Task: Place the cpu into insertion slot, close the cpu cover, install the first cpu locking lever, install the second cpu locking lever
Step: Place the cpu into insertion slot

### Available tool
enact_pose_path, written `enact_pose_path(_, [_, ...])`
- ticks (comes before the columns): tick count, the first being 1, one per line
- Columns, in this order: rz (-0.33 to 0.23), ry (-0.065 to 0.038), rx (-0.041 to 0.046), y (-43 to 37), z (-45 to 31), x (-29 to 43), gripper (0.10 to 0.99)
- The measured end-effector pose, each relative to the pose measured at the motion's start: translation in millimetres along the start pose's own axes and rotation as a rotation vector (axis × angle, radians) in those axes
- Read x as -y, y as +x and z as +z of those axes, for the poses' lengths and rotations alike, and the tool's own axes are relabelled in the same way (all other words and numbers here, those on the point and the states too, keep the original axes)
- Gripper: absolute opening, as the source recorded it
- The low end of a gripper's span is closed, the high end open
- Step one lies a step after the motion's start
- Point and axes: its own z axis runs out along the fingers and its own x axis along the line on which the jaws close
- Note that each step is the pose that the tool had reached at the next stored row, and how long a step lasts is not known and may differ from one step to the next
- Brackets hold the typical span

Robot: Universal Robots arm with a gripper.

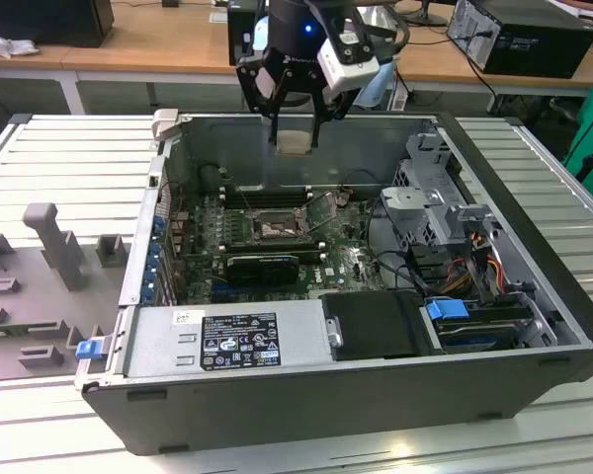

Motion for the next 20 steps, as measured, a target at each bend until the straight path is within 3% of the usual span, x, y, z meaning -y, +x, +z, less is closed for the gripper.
enact_pose_path(2, [0.042, -0.001, 0.0037, 0.0, 0.4, 0.0, 0.529])
enact_pose_path(15, [0.163, -0.002, 0.0147, 0.0, 1.0, 0.1, 0.529])
enact_pose_path(20, [0.257, -0.004, 0.0230, 0.0, 1.7, 0.1, 0.529])
